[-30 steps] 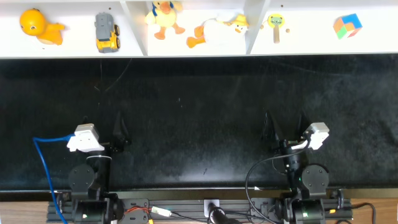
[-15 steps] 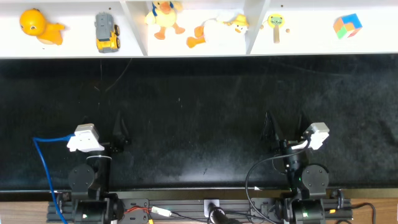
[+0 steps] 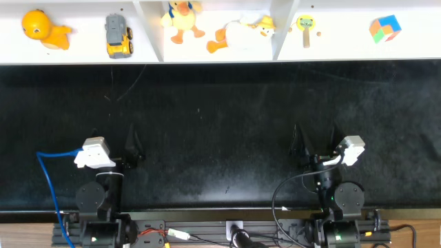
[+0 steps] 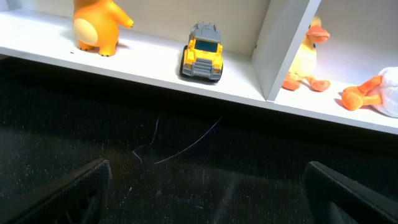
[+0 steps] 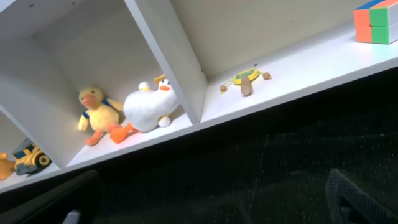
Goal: Store Toys
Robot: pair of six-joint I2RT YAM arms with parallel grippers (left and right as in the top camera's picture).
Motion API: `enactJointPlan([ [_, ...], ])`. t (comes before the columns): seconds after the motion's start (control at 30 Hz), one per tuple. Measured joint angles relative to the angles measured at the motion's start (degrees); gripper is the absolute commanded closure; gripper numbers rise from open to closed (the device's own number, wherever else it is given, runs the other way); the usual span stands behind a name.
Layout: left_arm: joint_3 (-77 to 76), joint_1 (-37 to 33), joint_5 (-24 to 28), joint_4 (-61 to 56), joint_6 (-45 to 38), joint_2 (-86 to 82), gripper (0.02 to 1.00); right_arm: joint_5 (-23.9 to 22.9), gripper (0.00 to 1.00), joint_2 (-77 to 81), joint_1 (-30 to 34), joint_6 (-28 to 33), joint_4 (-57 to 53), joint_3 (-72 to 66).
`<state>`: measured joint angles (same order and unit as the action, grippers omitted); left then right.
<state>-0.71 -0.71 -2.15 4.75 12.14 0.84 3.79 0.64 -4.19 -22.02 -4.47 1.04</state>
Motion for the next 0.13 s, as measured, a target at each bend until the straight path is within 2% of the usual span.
enactJointPlan([
  [0.13, 0.00, 0.00, 0.00, 0.00, 0.00, 0.00, 0.020, 0.02, 0.007, 0.00, 0.00, -0.02, -0.02, 0.00],
])
